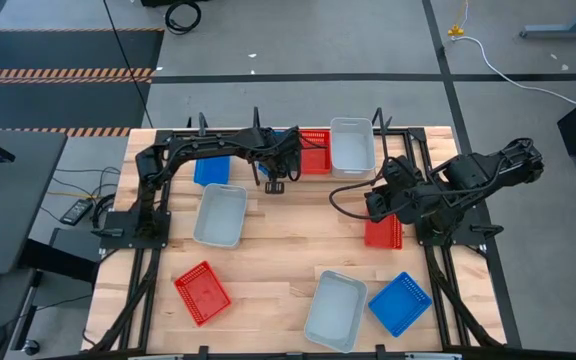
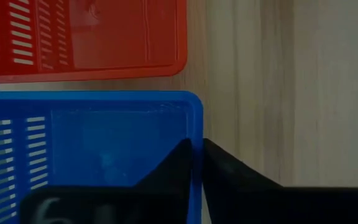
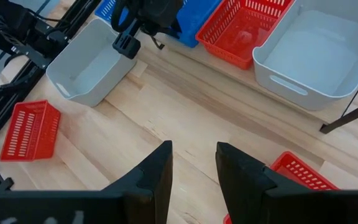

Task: Stack baskets on shelf by color
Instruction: Put the bottom left blue bin on the shelf, then stack the right red bin on the red bin on the shelf

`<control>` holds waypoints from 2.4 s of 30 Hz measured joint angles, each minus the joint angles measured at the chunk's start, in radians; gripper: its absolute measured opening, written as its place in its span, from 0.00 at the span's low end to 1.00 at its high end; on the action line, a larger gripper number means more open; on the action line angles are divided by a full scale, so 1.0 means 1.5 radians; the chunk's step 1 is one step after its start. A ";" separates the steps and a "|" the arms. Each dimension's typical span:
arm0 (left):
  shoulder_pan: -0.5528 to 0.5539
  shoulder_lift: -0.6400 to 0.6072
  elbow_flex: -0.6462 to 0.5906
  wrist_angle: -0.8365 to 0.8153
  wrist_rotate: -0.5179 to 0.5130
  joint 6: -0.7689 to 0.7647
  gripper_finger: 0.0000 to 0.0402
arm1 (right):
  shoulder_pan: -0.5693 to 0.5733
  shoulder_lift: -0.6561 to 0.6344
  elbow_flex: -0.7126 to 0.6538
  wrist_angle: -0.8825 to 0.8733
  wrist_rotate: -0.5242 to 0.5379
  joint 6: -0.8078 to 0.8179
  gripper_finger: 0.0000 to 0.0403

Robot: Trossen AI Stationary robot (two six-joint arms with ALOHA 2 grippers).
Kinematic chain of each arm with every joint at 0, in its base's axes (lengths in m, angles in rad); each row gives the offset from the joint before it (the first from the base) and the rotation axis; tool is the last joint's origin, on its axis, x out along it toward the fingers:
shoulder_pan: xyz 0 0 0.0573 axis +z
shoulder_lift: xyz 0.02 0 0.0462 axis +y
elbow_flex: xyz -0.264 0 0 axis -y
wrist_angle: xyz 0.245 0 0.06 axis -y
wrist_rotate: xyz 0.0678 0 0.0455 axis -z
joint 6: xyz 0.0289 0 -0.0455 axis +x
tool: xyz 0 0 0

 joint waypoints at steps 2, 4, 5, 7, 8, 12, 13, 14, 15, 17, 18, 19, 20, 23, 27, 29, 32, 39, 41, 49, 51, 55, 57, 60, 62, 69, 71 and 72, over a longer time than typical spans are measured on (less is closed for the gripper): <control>0.000 0.000 0.000 0.000 0.000 0.000 0.11 | 0.000 0.000 0.000 0.000 0.000 0.000 0.32; 0.000 0.000 0.000 0.000 0.000 -0.001 0.11 | 0.000 0.000 0.000 0.000 0.000 0.000 0.32; 0.000 0.000 0.000 -0.001 -0.001 -0.002 0.11 | 0.000 0.000 0.000 0.000 0.000 0.000 0.32; 0.000 0.000 0.000 -0.001 -0.004 -0.006 0.10 | 0.000 0.000 0.000 0.000 0.000 0.000 0.32; 0.000 0.000 0.000 -0.001 -0.005 -0.011 0.09 | 0.000 0.000 0.000 0.000 0.000 0.000 0.32; 0.000 0.000 0.000 0.001 -0.005 -0.031 0.07 | 0.000 0.000 0.000 0.000 0.000 0.000 0.32; 0.000 0.000 0.000 0.001 -0.005 -0.032 0.07 | 0.000 0.000 0.000 0.000 0.000 0.000 0.32; 0.000 0.000 0.000 0.001 -0.005 -0.033 0.07 | 0.000 0.000 0.000 0.000 0.000 0.000 0.32; 0.000 0.000 0.000 0.001 -0.005 -0.033 0.07 | 0.000 0.000 0.000 0.000 0.000 0.000 0.32; 0.000 0.000 0.000 0.001 -0.005 -0.036 0.09 | 0.000 0.000 0.000 0.000 0.000 0.000 0.32; 0.000 0.000 0.000 0.001 -0.005 -0.038 0.09 | 0.000 0.000 0.000 0.000 0.000 0.000 0.32; 0.000 0.000 0.000 0.001 -0.005 -0.038 0.10 | 0.000 0.000 0.000 0.000 0.000 0.000 0.32; 0.000 0.000 0.000 0.001 -0.005 -0.038 0.11 | 0.000 0.000 0.000 0.000 0.000 0.000 0.32; 0.000 0.001 0.000 0.001 -0.005 -0.038 0.12 | 0.000 0.000 0.000 0.000 0.000 0.000 0.32; 0.000 0.001 0.000 0.000 -0.005 -0.038 0.11 | 0.000 0.000 0.000 0.000 0.000 0.000 0.32; 0.000 0.001 0.000 -0.002 -0.005 -0.038 0.12 | 0.000 0.000 0.000 0.000 0.000 0.000 0.32; 0.000 0.001 0.000 -0.004 -0.005 -0.038 0.13 | 0.000 0.000 0.000 0.000 0.000 0.000 0.32; 0.000 0.001 0.000 -0.004 -0.008 -0.033 0.21 | 0.000 0.000 0.000 0.000 0.000 0.000 0.32; -0.001 0.001 0.000 -0.003 -0.013 -0.032 0.25 | 0.000 0.000 0.000 0.000 0.000 0.000 0.32; -0.001 -0.001 0.063 -0.021 -0.015 -0.030 0.40 | 0.000 0.000 0.000 0.000 0.000 0.000 0.32; -0.001 -0.001 0.087 -0.037 -0.015 -0.030 0.43 | 0.000 0.000 0.000 0.000 0.000 0.000 0.32; -0.001 -0.001 0.134 -0.097 -0.015 -0.033 0.46 | 0.000 0.000 0.000 0.000 0.001 -0.004 0.32; -0.004 -0.001 0.162 -0.147 -0.013 -0.042 0.47 | 0.000 0.000 0.000 0.000 0.001 -0.005 0.32; -0.014 -0.001 0.210 -0.228 0.000 -0.059 0.47 | 0.000 0.000 0.000 0.000 0.001 -0.006 0.32; -0.024 -0.001 0.244 -0.281 0.027 -0.068 0.47 | 0.000 0.000 0.000 0.000 0.002 -0.011 0.32; -0.067 -0.002 0.347 -0.387 0.119 -0.096 0.42 | 0.000 0.000 0.000 -0.004 0.035 -0.032 0.32; -0.080 -0.002 0.370 -0.405 0.131 -0.118 0.41 | 0.000 0.000 0.000 -0.005 0.035 -0.038 0.32; -0.086 -0.002 0.379 -0.413 0.139 -0.130 0.40 | 0.000 0.000 0.000 -0.005 0.035 -0.040 0.32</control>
